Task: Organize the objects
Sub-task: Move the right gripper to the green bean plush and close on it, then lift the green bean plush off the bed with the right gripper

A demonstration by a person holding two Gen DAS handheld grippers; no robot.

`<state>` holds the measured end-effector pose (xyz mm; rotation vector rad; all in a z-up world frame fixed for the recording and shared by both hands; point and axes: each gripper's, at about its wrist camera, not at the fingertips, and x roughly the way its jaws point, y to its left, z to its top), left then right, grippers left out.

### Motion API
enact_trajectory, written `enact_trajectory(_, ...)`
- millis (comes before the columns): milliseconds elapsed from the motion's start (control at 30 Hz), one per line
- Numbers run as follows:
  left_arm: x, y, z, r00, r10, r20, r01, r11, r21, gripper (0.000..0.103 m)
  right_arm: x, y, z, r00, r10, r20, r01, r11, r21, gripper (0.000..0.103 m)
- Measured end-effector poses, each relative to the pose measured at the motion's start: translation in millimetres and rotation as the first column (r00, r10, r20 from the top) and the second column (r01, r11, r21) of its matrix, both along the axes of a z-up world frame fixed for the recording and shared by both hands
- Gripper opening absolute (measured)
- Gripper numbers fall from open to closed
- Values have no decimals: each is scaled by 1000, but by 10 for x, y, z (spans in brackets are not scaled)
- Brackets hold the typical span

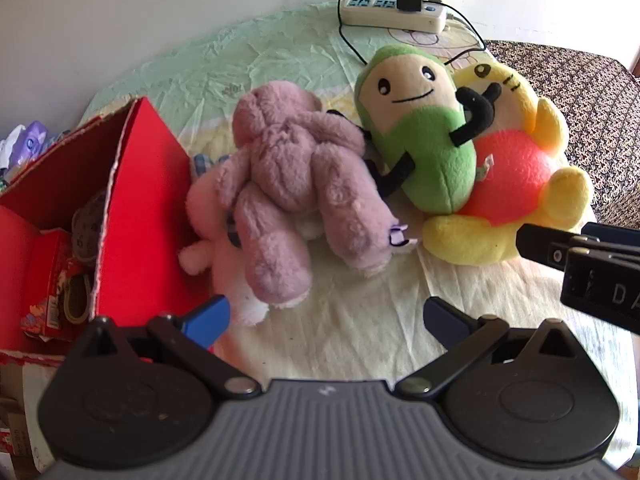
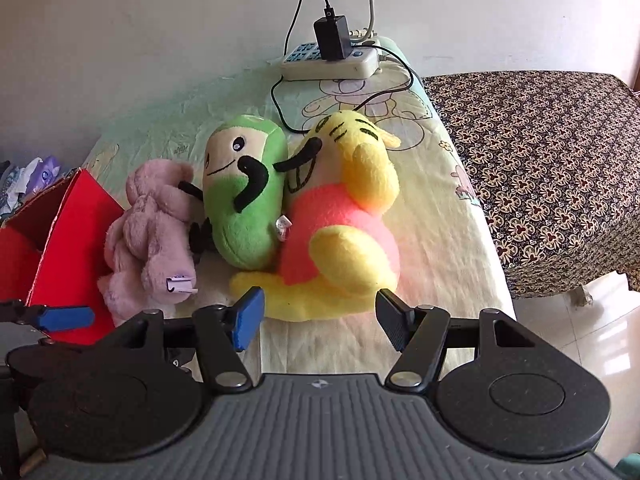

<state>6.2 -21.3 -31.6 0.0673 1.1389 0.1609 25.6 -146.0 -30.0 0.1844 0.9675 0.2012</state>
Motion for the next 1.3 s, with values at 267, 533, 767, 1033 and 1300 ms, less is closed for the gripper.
enact_trajectory(267,56,32,100,997,-59,40,62,996,-65,102,60,-128,94,999,4,36,-7,998,67,65)
enact_trajectory(533,249,-9,332,972,-148,183,173,976,-132,100,371,-405,274,992,-55,113,37,987,154,65)
enact_trajectory(767,569,-51,232,956,-197,217,250,936,-248,95,796,-229,159,991,72,110,-102,952,288,65)
enact_trajectory(1033,835,-15,65,954,-199,223,260,922,-287,100,1068,-36,-82,989,141,36,-145,933,330,66)
enact_trajectory(1300,902,74,-71,955,-197,222,273,876,-397,89,1109,-5,-170,984,175,18,-169,917,361,47)
